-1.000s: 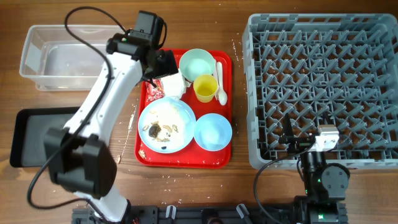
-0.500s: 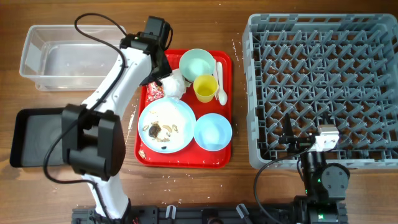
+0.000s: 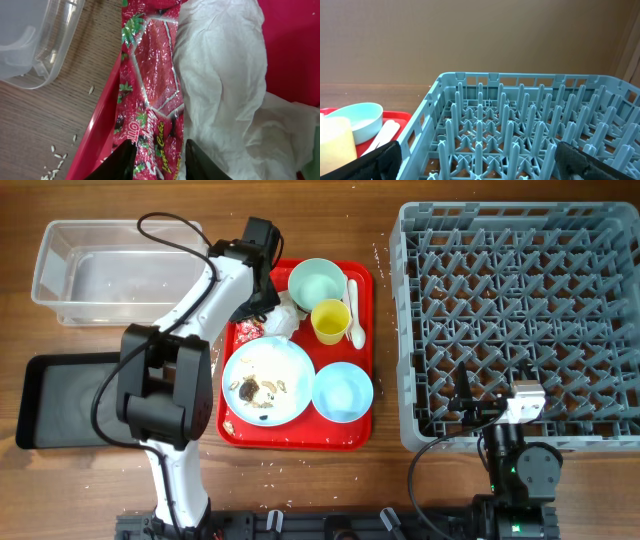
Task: Sort waste into correct bins and load items into the dishwasher rack
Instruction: 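Lower the left gripper and grasp the red snack wrapper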
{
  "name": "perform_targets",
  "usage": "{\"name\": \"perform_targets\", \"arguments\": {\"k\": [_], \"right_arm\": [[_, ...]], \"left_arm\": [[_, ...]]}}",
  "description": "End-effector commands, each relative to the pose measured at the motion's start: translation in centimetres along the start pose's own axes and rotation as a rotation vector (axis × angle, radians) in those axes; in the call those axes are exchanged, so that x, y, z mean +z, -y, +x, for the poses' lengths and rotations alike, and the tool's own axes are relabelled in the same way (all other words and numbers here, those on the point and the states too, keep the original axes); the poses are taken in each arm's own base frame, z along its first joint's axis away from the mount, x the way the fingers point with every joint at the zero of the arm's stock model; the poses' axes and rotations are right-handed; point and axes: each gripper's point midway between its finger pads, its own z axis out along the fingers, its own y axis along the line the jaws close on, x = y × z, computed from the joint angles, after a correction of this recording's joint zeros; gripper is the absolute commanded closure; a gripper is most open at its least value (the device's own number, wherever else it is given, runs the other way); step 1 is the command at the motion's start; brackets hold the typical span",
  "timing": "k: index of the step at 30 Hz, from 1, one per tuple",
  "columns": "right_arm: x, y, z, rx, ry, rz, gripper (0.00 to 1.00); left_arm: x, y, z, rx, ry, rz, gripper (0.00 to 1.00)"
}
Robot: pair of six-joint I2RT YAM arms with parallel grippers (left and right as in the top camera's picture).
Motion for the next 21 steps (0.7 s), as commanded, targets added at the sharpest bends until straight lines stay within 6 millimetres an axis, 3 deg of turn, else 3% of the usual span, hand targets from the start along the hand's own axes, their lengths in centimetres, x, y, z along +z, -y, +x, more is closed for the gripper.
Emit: {"name": "perform_targets", "arguments": {"k": [1,7,21], "right_arm": [[0.0,0.3,-0.1,-0.012,0.005,0.012,0.00],[0.0,0.2,-0.1,-0.012,0.005,0.012,0.00],[0.0,0.3,-0.1,-0.012,0.005,0.012,0.00]], "left_arm": [[0.8,-0.1,-0.6,-0.019,0.015,-0.015,0.66],[1.0,0.6,-1.0,-0.024,0.040,0.011,0.66],[3.0,-0.5,0.9,-0.014,0.004,-0.018,0.74]]}}
